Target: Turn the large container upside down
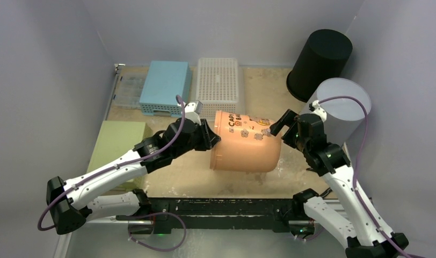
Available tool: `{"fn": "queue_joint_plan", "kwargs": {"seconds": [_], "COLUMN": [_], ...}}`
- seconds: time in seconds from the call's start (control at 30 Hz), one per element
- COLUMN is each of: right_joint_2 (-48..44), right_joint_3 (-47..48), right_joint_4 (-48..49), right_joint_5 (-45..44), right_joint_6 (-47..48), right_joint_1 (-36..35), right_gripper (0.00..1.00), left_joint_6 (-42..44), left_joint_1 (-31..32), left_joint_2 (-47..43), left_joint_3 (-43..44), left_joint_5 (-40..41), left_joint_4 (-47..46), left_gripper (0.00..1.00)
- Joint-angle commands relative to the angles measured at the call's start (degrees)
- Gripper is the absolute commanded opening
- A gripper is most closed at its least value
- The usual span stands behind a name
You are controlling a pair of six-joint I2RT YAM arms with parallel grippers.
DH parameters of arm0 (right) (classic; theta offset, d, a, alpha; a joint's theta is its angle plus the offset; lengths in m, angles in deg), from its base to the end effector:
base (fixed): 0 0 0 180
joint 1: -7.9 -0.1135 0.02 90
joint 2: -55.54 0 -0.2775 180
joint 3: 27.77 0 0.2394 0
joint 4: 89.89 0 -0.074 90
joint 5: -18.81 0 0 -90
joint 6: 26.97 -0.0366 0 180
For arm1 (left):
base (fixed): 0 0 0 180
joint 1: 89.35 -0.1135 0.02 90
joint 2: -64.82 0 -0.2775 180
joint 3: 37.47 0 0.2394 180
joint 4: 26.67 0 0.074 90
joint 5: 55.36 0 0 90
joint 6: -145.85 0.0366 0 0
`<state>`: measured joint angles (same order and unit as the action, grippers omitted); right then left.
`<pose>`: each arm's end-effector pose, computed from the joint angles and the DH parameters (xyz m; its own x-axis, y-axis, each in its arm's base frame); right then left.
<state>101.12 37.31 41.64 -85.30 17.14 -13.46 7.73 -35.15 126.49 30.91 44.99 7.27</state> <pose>0.1404 0.0453 0.3386 -0.4250 0.5815 -0.6937 0.2163 0.8094 0.5460 0.1363 -0.1777 0.3354 -0.7032 -0.2772 -0.6548 0.2710 0.7470 -0.6072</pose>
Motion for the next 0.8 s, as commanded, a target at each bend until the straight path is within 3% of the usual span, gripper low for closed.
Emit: {"fn": "queue_joint_plan", "kwargs": {"seconds": [0.0, 0.3, 0.53, 0.77], "right_joint_2": [-2.32, -3.26, 0.33, 2.17], "right_joint_3": [1.48, -2.67, -2.95, -4.2], "right_joint_4": [-4.73, 6.93, 10.55, 16.39], "right_joint_5": [-0.54, 15.81, 11.76, 18.53], "right_joint_6": [-0.44, 2.19, 5.24, 7.12], "right_joint_1": [-0.26, -0.3, -0.26, -0.26], "right_gripper": [0.99, 0.99, 0.99, 0.99], "left_joint_6": [-3.65, -1.93, -1.73, -1.49], "left_joint_1": [-0.1, 0.03, 0.02, -0.01], "left_joint_2": [-1.31, -1.87, -4.34, -5.69], "left_joint_3": [-1.82, -3.59, -5.85, -6.75], "left_joint_5": [5.65, 2.4, 0.52, -0.07], "left_joint_4": [3.32, 1.23, 0.74, 1.28], "left_gripper": [0.12, 0.12, 0.12, 0.13]}}
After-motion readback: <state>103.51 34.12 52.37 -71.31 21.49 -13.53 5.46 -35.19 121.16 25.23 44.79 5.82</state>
